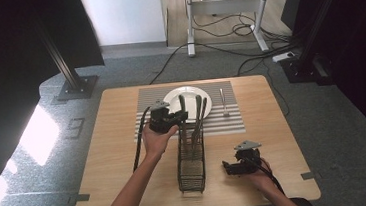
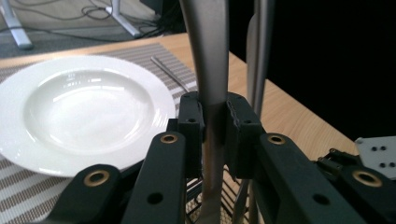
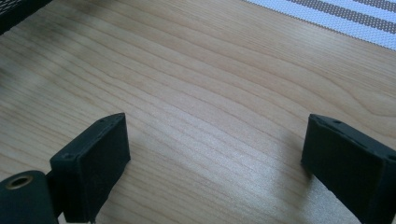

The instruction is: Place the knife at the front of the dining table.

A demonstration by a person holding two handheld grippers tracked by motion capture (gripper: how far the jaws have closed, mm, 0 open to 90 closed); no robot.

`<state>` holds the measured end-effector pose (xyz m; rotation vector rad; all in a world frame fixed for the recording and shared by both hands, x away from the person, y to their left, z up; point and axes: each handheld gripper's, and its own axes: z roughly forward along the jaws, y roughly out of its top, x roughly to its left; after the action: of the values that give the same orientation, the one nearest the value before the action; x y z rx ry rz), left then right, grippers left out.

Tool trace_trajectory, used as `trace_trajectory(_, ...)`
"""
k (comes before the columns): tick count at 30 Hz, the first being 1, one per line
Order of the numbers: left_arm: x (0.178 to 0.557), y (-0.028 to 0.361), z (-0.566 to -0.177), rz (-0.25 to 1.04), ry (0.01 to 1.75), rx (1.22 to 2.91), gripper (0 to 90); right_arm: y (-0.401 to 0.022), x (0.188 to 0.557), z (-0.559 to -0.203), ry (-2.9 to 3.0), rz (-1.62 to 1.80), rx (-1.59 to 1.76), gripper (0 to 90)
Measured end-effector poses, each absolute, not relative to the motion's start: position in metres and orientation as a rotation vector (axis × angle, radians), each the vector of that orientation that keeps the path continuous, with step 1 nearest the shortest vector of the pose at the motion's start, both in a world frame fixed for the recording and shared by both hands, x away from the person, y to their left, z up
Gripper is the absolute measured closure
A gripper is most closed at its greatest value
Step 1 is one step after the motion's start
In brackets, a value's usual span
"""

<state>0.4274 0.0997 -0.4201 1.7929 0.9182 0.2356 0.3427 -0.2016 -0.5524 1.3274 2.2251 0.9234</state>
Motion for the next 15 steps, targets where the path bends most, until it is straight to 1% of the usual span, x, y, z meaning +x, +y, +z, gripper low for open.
trace_trajectory(3, 0.423, 0.099, -0.415, 0.274, 0.888, 1.796, 78.8, -0.202, 0.343, -0.552, 2.225, 0.924, 1.327, 7.7)
trace_trajectory(9, 0.417, 0.099, -0.406, 0.311, 0.844, 1.758, 79.1, -0.201, 0.342, -0.552, 2.224, 0.924, 1.330, 7.8)
trace_trajectory(15, 0.411, 0.106, -0.379, 0.350, 0.814, 1.694, 79.1, -0.202, 0.342, -0.552, 2.225, 0.923, 1.326, 7.8)
